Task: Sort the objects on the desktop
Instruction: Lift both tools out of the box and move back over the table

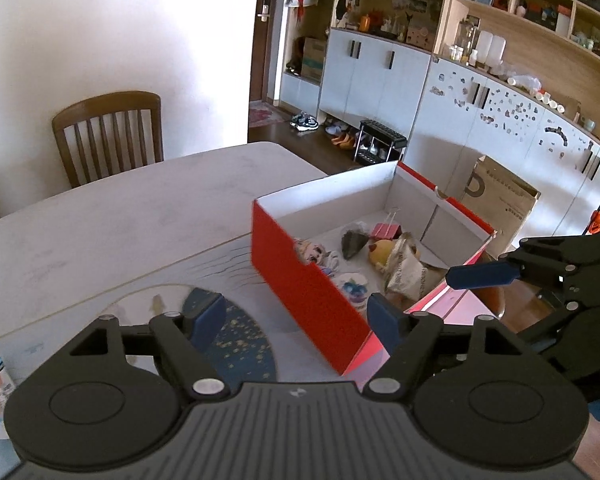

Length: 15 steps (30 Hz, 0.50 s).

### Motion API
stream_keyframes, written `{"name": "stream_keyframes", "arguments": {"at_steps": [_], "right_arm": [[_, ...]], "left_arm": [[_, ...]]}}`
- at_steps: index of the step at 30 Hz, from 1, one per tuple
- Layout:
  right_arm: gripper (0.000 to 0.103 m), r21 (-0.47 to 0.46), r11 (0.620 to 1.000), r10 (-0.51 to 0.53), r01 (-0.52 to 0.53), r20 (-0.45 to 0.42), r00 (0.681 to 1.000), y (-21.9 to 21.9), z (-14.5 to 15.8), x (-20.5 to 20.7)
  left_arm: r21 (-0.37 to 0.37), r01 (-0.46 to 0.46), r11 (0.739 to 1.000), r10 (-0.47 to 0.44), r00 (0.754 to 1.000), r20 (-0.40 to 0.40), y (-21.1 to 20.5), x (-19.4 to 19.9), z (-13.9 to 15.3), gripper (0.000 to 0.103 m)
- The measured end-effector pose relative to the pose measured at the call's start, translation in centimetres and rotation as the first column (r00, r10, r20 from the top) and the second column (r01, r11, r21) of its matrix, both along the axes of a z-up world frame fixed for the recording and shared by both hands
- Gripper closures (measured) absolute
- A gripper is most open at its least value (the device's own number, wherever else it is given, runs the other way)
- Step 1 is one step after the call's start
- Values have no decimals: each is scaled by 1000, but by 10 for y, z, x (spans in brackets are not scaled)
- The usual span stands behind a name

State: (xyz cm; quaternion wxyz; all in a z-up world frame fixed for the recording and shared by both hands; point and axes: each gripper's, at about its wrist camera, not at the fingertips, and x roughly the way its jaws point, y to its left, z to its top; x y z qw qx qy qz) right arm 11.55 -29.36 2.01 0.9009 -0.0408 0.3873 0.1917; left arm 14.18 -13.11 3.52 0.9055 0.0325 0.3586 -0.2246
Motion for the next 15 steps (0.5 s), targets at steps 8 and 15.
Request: {"name": "stream_keyframes", "arguments": {"at_steps": [8,15], "right_arm": [[20,3,1000,21,-21,2,1000,46,2,-6],[19,6,998,59,-59,-3,998,91,-2,-8]], "left_arm": [[-15,-62,998,62,998,1,55,-9,-3,15],[-7,-133,991,133,991,6,109,-11,-9,2]]}}
